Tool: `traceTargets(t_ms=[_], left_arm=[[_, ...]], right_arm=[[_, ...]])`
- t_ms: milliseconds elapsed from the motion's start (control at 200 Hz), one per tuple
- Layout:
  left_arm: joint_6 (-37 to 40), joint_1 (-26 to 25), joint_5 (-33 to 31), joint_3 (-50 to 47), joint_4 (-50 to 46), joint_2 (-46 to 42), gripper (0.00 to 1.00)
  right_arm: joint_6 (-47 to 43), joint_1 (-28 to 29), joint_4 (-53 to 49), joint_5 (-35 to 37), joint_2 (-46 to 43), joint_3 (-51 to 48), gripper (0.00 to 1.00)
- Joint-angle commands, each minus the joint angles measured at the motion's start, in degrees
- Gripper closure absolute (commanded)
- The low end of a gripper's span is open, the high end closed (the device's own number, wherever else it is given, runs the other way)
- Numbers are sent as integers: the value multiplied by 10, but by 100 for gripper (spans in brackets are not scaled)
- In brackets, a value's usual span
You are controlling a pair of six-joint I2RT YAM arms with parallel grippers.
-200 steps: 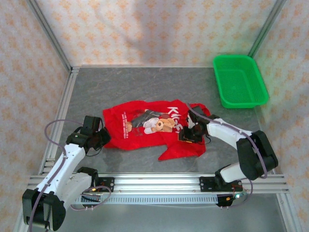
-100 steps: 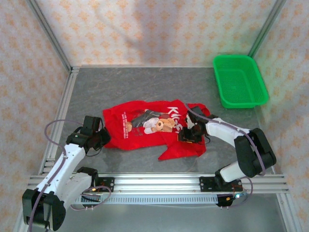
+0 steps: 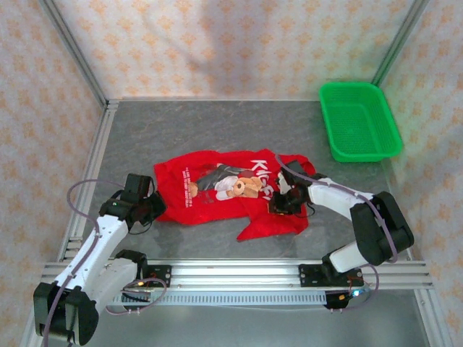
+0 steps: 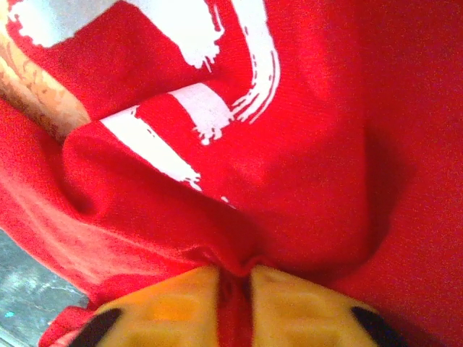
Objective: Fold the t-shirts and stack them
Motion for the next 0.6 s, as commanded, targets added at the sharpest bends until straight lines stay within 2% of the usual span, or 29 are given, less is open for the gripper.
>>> traceTargets(t_ms=[0, 105, 220, 385, 595], left_arm=[[-1, 1, -15, -6, -8, -8, 100], [-1, 1, -15, -5, -7, -5, 100], [-1, 1, -15, 4, -12, -5, 100], [4, 3, -18, 34, -21, -3, 100], [9, 3, -16, 51, -17, 13, 100]], right_arm=[[7, 4, 4, 14, -19, -9, 91], [17, 4, -4, 28, -48, -7, 98], [25, 4, -30, 49, -92, 3, 99], [31, 4, -102, 80, -155, 41, 99], [43, 3, -177, 110, -183, 67, 94]])
